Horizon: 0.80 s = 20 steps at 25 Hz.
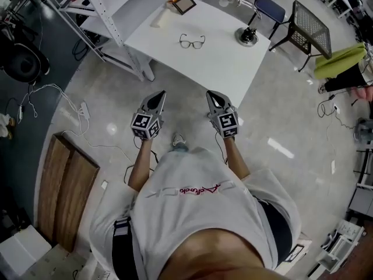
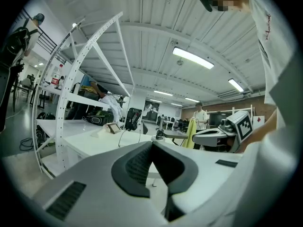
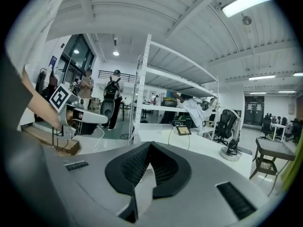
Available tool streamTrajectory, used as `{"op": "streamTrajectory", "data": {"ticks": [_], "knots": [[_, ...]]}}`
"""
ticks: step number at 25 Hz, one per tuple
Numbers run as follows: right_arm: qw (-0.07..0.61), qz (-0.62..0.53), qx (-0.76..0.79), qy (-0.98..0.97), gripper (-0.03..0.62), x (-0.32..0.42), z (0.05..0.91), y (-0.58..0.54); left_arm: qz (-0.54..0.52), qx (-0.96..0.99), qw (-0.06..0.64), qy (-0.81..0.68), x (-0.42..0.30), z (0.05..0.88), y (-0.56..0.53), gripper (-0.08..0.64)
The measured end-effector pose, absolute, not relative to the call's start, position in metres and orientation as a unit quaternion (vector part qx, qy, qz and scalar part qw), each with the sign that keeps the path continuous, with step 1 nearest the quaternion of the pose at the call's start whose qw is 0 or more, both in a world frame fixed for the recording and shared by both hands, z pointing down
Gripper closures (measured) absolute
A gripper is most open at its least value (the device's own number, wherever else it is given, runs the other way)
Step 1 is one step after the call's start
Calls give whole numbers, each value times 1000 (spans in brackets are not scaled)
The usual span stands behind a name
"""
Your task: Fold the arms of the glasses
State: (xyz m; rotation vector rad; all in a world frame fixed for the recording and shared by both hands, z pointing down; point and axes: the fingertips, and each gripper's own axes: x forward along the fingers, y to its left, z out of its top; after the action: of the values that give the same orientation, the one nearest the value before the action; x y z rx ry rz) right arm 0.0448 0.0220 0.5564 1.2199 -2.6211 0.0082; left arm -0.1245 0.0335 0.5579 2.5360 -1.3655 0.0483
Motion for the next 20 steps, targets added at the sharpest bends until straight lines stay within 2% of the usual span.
{"op": "streamTrajectory", "data": {"ticks": [20], "knots": [[140, 20, 466, -874, 571, 28, 572, -49, 32, 896, 145, -418, -147, 578, -56, 535]]}}
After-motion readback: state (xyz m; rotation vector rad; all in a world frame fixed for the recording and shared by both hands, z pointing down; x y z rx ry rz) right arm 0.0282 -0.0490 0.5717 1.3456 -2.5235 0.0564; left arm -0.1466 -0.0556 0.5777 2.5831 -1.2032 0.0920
